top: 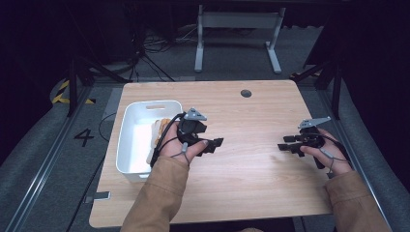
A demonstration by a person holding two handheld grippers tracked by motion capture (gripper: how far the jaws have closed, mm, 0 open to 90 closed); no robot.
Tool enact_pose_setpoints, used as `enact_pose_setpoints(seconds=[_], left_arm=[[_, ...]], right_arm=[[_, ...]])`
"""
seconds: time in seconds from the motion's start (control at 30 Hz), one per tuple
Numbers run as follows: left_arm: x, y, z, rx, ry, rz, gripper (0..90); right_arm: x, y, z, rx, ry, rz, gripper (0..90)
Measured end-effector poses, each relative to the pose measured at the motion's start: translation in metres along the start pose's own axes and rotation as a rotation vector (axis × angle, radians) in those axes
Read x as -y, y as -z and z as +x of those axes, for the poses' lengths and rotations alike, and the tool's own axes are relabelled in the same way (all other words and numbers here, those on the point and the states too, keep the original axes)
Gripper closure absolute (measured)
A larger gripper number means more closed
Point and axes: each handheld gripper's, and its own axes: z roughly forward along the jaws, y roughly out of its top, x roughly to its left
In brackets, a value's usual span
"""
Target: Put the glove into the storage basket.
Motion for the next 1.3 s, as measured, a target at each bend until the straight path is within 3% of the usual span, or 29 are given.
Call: enact_pose_setpoints(seconds=[0.47,0.7,0.83,1.1,1.2,1.3], left_arm=[[0.025,-0.023,-0.017,0.03,-0.058,-0.048,26.1],[0.04,-0.047,-0.019,0.046,-0.064,-0.018,26.5],[0.05,-0.058,-0.02,0.056,-0.053,-0.033,27.0],[0.07,-0.078,-0.025,0.06,-0.085,0.011,26.2],[0.076,-0.084,-0.028,0.04,-0.092,-0.006,27.3],[0.081,-0.091,-0.03,0.057,-0.089,-0.005,27.2]], right_arm=[[0.0,-0.001,0.001,-0.005,0.001,0.006,47.0],[0.0,-0.002,0.002,-0.008,0.003,0.011,47.0],[0.0,-0.002,0.001,-0.006,0.0,0.011,47.0],[0.001,-0.005,0.002,-0.009,0.002,0.018,47.0],[0.001,-0.005,0.002,-0.011,0.001,0.023,47.0],[0.001,-0.007,0.002,-0.012,0.003,0.027,47.0]])
